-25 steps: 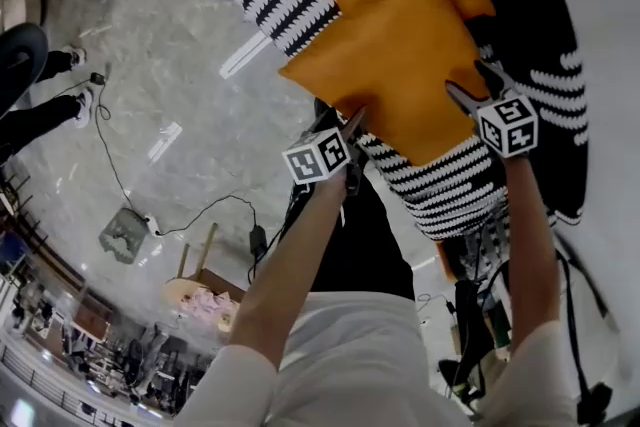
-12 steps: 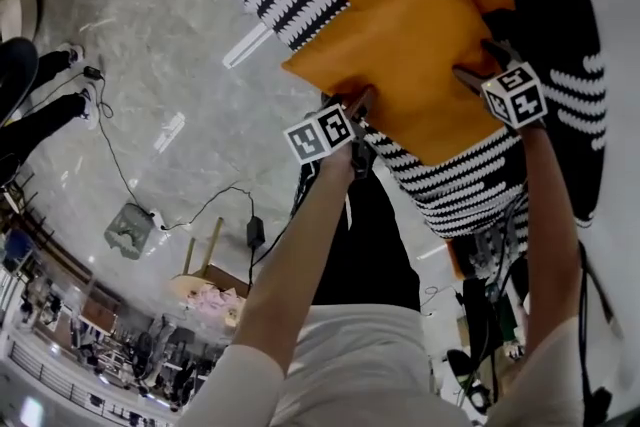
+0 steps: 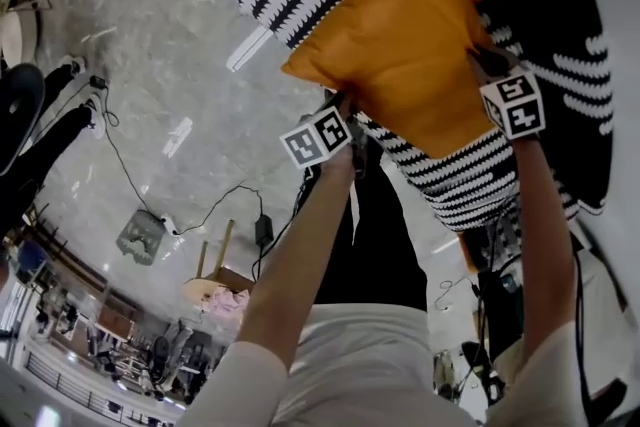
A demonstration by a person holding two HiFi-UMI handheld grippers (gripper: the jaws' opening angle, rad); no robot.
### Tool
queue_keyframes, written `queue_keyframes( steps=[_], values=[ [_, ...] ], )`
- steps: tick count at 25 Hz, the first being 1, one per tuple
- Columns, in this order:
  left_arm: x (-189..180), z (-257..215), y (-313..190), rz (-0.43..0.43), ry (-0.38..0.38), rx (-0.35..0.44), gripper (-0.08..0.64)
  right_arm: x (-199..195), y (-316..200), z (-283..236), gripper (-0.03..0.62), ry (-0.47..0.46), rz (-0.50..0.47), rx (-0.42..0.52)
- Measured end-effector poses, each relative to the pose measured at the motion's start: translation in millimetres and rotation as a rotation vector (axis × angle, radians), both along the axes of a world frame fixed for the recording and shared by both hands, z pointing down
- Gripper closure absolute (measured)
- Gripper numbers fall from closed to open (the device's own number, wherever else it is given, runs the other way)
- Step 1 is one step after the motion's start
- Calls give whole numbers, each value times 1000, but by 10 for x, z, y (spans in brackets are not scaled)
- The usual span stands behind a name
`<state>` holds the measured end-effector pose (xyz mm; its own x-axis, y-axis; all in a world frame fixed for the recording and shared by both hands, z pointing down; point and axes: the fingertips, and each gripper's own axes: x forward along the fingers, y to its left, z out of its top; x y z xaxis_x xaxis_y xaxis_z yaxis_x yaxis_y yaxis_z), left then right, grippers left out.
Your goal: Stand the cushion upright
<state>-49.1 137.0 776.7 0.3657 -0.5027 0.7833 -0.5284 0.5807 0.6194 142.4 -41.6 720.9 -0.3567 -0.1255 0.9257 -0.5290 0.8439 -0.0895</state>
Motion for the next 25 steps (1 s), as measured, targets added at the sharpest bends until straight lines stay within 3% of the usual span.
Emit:
queue_keyframes(
  steps=[6, 16, 25],
  values=[
    [0, -123, 64, 56, -23, 46, 551, 61, 166, -303, 554, -76, 50, 38],
    [172, -760, -200, 247, -88, 227, 554, 573, 311, -800, 555, -143, 203, 109],
    [303, -1479, -656, 426, -142, 395, 554, 981, 393, -1332, 554, -224, 451, 199]
  ],
)
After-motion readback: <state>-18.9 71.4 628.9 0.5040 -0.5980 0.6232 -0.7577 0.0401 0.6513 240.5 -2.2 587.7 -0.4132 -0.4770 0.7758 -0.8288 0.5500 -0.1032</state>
